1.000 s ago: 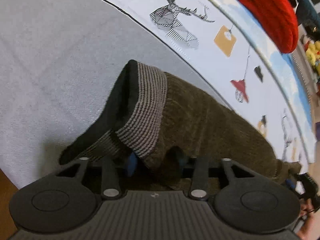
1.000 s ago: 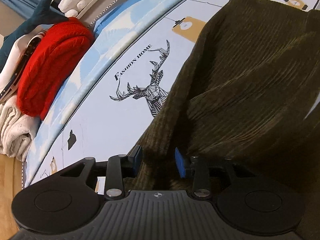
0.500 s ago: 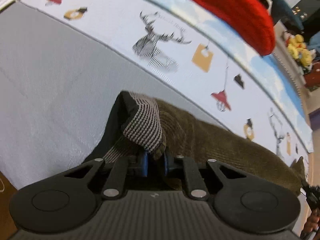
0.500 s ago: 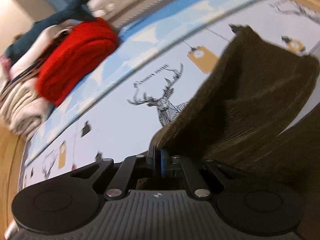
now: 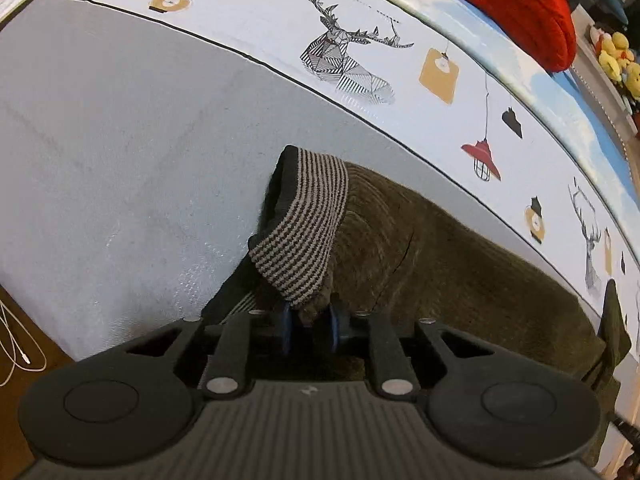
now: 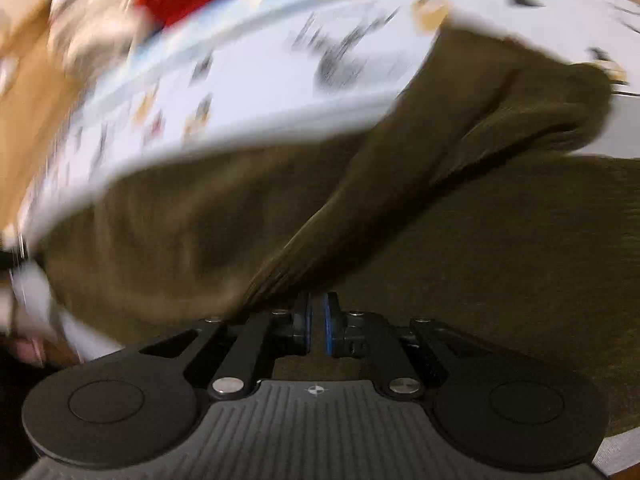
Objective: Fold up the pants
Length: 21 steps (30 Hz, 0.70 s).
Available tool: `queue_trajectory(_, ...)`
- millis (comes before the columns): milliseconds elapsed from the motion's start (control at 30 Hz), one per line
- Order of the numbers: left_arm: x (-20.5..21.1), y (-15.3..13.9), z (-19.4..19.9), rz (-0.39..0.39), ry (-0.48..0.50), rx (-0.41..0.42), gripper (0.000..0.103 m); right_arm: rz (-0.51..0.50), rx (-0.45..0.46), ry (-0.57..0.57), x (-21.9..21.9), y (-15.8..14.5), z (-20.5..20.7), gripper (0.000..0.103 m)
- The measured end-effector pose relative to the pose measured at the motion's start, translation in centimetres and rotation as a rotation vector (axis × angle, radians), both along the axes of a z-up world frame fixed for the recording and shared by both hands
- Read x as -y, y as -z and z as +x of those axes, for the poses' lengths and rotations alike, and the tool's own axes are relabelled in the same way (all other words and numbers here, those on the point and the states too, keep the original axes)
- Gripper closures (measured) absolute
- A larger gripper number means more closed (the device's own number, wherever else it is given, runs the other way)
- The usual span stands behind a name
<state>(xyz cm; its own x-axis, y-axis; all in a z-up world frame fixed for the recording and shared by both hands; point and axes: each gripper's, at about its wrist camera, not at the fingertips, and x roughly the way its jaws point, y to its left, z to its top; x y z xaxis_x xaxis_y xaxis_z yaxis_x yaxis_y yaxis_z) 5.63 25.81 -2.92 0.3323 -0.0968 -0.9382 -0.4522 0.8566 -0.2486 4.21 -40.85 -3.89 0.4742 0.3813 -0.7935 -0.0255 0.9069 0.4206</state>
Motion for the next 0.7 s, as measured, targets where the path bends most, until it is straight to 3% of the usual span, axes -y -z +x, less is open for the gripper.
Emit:
queue_trajectory(100,0.3,0.4,0.5,0.003,0.001,-0.021,0.070,-0.035,0.083,0.197,2.0,-0.9,1.4,0.083)
queue_trajectory(167,0.4,0.7,0.8,0.014,0.009,-0.034,0.066,-0.046,0.111,0.270,2.4,-0.8,2.5,0.072)
queue_trajectory(367,1.1,1.2,1.4,0.041,0.031,-0.056,0.056,-0.155,0.106,0.269,-0.4,0.7,7.1,0.062)
queue_trajectory(500,1.4,1.4,1.8,0.052,0.025,-0.068,0.056,-0.203,0.109,0.291,-2.4,1.3,9.6,0.055)
queue_trajectory(700,1.3,1.3,1.8,0.045,0.021,-0.066,0.055,-0.388,0.077,0.232,-6.0,2.6,12.4,0.053)
